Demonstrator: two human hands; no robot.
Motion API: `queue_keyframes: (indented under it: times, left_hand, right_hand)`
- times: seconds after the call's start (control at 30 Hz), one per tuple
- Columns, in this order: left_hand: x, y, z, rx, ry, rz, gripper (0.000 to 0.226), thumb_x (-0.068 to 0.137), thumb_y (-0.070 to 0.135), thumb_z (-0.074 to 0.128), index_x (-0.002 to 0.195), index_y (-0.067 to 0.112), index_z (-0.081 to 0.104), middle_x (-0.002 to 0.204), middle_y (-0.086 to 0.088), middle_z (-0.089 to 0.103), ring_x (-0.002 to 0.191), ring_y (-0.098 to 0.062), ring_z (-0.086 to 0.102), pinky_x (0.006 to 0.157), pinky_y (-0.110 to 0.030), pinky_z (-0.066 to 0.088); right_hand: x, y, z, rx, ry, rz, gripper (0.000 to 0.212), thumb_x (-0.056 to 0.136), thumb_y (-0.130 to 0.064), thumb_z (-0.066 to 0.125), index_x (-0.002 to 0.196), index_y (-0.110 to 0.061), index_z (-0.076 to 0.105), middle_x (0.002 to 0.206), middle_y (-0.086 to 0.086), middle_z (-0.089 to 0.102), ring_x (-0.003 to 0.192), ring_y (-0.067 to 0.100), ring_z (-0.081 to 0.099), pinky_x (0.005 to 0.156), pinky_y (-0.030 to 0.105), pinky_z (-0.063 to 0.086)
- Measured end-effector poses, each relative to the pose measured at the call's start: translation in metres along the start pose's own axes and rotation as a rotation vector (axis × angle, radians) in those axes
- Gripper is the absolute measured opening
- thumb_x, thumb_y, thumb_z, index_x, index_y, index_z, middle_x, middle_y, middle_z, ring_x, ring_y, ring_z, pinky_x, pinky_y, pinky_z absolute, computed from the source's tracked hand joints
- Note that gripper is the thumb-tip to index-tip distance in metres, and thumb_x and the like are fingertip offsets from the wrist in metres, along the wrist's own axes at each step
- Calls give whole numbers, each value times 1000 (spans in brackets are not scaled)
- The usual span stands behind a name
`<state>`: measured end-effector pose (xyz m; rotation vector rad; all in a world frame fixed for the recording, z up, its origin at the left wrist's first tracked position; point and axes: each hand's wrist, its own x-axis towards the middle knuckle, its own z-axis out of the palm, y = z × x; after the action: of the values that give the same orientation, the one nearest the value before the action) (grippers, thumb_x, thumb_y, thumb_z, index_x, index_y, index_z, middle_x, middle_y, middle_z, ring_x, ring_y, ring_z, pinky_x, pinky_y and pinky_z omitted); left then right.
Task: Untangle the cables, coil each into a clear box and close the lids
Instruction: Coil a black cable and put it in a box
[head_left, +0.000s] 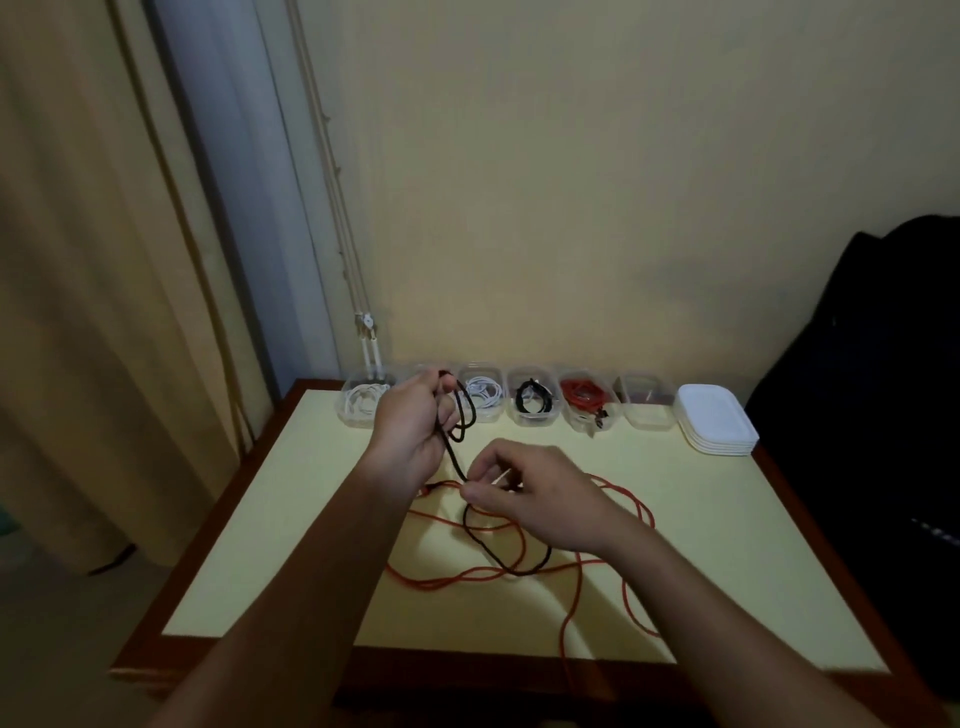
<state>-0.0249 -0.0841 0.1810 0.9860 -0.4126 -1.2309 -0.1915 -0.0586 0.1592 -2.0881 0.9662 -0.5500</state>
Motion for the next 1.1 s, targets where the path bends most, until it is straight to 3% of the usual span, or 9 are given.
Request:
queue_keyframes:
  times: [0.13, 0.23, 0.5, 0.57, 0.7, 0.73, 0.83, 0.9, 1.1]
  left_hand:
    - [-5, 7, -6, 15, 19, 59, 27, 109, 12, 33, 97, 2, 55, 65, -2, 49, 32, -5, 27, 34, -17, 25]
    - [-12, 11, -11, 124, -29, 32, 27, 109, 13, 36, 107, -1, 58, 67, -2, 53, 36, -5, 32, 36, -17, 30]
    - [-39, 17, 3, 199, -394, -158, 36, 107, 11, 38, 126, -16, 48, 65, -7, 47, 34, -5, 21, 40, -19, 16]
    - [-41, 22, 8, 149, -450, -173, 42, 107, 15, 38, 130, -18, 45, 63, -3, 47, 34, -4, 22, 39, -18, 16]
    - [-45, 35, 13, 167, -523, -162, 38, 104, 36, 46, 87, 5, 62, 58, 2, 38, 35, -3, 21, 42, -20, 11]
    - [-47, 37, 12, 214, -531, -137, 42, 101, 41, 50, 87, 6, 67, 58, 3, 34, 37, -3, 20, 42, -21, 10]
    - [-50, 37, 6, 368, -594, -74, 62, 89, 45, 63, 120, -9, 62, 59, 3, 29, 43, -5, 18, 45, -23, 10]
    - [-51, 35, 2, 434, -634, -23, 73, 84, 45, 70, 125, -14, 54, 60, 4, 30, 46, -7, 18, 46, -24, 11]
    - [-53, 39, -1, 581, -659, 81, 49, 81, 29, 74, 126, 10, 66, 67, 2, 43, 52, -8, 27, 47, -19, 21]
  right_hand:
    - [-3, 3, -3, 50, 42, 3, 7, 97, -27, 66, 94, -21, 67, 82, -8, 67, 64, -1, 59, 60, 18, 44]
    - [-1, 3, -21, -43, 169, -45, 9, 99, -24, 63, 91, -22, 65, 84, -7, 66, 74, 1, 58, 66, 18, 44]
    - [26, 5, -65, -421, 553, -250, 13, 100, -29, 52, 88, -29, 55, 80, -16, 54, 77, 17, 53, 74, 40, 45]
    - [30, 0, -66, -446, 573, -301, 13, 100, -29, 48, 89, -27, 55, 79, -16, 52, 76, 20, 53, 74, 42, 47]
    - [31, -9, -65, -478, 517, -375, 12, 98, -25, 52, 89, -21, 60, 80, -15, 48, 76, 17, 49, 72, 37, 41]
    - [30, -10, -66, -494, 486, -384, 13, 97, -27, 53, 89, -21, 62, 80, -15, 47, 76, 14, 46, 71, 35, 37]
    - [28, -16, -72, -524, 417, -401, 16, 96, -31, 53, 88, -21, 63, 79, -14, 51, 77, 13, 45, 71, 32, 34]
    - [26, -22, -77, -517, 438, -422, 20, 96, -33, 52, 88, -20, 64, 80, -11, 58, 76, 13, 48, 71, 31, 35]
    - [17, -31, -89, -387, 491, -399, 4, 94, -19, 68, 90, -17, 69, 85, -10, 65, 78, 0, 53, 72, 8, 33]
